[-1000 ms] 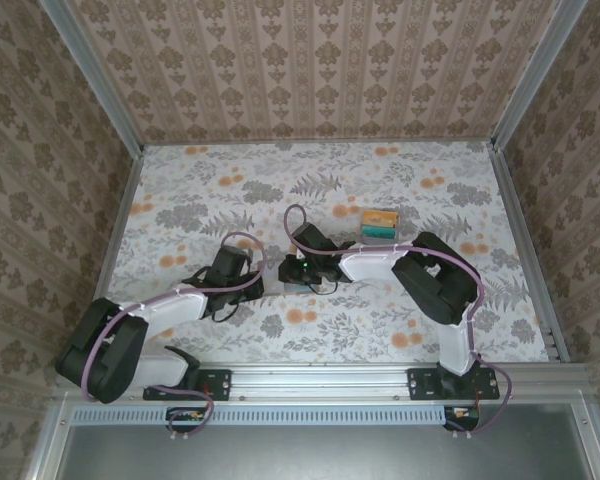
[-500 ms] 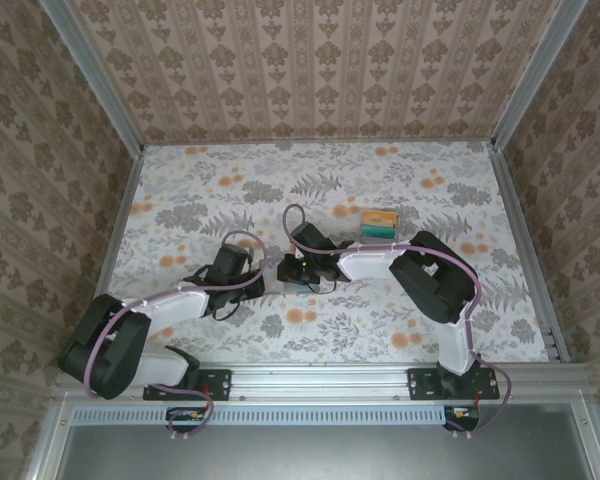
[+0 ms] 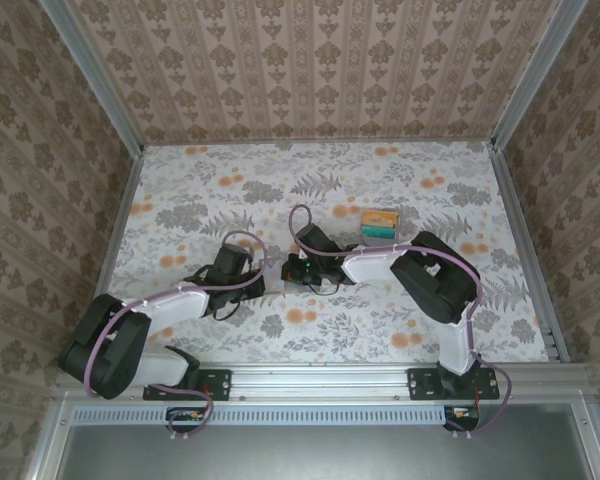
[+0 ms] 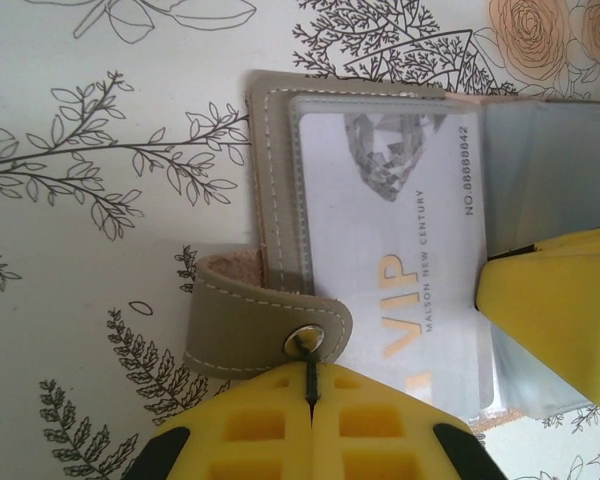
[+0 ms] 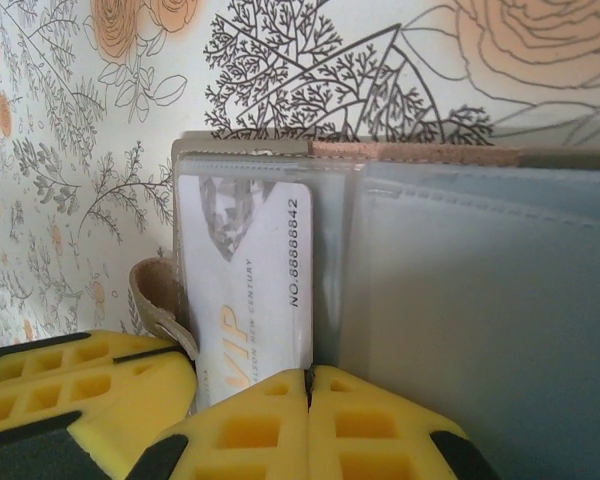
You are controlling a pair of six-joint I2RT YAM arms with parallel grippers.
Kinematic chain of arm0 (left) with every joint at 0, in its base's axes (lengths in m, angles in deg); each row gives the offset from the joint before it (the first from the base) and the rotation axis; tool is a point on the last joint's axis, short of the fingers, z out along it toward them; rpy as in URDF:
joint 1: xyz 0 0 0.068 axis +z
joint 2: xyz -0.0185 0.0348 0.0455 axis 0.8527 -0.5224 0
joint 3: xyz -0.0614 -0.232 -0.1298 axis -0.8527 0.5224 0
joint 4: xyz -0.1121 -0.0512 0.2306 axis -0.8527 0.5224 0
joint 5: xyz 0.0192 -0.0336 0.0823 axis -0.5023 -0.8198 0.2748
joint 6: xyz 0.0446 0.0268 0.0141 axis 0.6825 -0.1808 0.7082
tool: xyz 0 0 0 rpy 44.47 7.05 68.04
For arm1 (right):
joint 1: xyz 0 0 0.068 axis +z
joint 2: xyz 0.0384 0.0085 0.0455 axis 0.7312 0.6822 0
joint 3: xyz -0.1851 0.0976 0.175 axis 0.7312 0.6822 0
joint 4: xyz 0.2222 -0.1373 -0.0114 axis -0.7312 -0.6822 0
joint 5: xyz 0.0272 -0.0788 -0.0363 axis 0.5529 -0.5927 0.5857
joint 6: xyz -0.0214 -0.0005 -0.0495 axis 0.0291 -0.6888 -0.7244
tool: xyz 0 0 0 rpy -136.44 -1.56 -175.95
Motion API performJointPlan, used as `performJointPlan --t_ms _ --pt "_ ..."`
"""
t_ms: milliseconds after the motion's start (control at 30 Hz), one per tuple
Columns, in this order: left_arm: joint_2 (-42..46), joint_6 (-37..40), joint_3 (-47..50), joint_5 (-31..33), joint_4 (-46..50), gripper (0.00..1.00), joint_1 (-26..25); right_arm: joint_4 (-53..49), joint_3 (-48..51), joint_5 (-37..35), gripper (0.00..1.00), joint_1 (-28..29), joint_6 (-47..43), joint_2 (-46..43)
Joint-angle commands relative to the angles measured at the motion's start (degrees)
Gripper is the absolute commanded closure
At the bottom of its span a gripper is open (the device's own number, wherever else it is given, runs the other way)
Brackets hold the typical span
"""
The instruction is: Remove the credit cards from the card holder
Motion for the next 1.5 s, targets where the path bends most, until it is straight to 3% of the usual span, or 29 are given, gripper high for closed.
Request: performJointPlan --t_ms 0,367,500,733,1033,1200,1467 --pt "-1.21 -0.44 -0.24 1.53 3.14 1.00 -0.25 0.05 2.68 -0.01 1.00 -0.99 0.71 -2.95" --pt "-1.62 -0.48 -0.57 0.83 2.99 1.00 -0.03 0.65 4.44 1.65 1.00 -2.48 -0.08 -4.37" --pt "-2.27 -0.03 -0.93 0.59 3.00 1.00 -0.16 1.27 3.48 2.36 0.85 -2.19 -0.30 -2.51" --pt "-2.53 0.06 -1.02 0.24 3.00 1.00 -0.16 2.68 2.97 3.42 0.81 -2.07 0.25 -0.47" --pt "-2.63 0.06 -1.02 0.06 2.79 1.00 -0.25 3.20 2.41 3.68 0.84 -1.80 0.62 0.18" --pt "-2.39 0.01 -0.93 0.53 3.14 1.00 -0.25 3.07 3.61 1.98 1.00 -1.87 0.76 -1.07" --pt "-1.69 0.10 -0.80 1.13 3.78 1.00 -0.07 2.43 7.46 -0.51 1.00 -3.48 -0.21 -6.59"
